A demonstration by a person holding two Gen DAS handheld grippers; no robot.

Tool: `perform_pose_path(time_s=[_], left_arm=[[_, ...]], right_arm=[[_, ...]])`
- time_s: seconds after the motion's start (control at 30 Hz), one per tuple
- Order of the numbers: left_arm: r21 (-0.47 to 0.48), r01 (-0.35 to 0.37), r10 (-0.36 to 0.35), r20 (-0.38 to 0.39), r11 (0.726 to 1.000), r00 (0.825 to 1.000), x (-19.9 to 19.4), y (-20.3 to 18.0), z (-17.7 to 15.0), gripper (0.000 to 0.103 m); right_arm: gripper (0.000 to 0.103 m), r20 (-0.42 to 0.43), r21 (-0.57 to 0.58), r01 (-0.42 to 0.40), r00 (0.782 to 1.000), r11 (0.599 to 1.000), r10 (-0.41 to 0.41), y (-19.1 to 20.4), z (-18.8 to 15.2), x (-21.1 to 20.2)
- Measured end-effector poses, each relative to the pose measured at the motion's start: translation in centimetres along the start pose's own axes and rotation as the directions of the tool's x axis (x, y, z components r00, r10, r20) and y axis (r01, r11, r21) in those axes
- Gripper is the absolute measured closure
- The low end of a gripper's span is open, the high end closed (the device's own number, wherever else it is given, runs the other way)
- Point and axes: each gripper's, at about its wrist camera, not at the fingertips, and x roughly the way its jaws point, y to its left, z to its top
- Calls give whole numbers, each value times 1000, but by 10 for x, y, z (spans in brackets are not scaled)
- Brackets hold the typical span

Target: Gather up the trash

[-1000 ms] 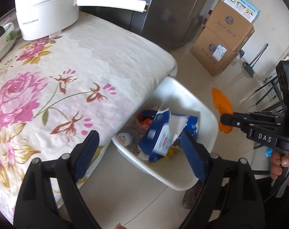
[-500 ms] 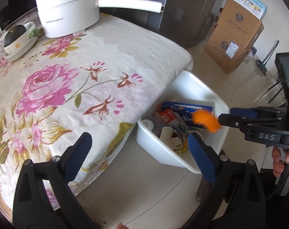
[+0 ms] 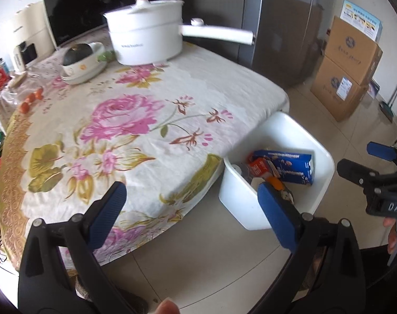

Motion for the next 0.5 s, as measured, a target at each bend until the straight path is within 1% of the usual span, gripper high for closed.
perform_pose_path(time_s=[0.1,0.27,0.4,0.5], left_arm=[[-16,-16,16,43,1000,999,-20,0,-6,3],[-62,-46,52,100,997,994,-48,6,-14,3],[-71,-96,105,143,993,984,-67,11,-19,3],[-96,-93,107,160,991,981,-76,16,-24,3]], right_arm=[[0,72,-7,16,997,1000,-15,9,-9,-24],[0,150,-34,54,988,998,-48,22,-20,-53],[0,204,-24,36,978,999,-31,27,-26,-75],[0,245,-13,21,969,1000,-17,30,-28,-88]])
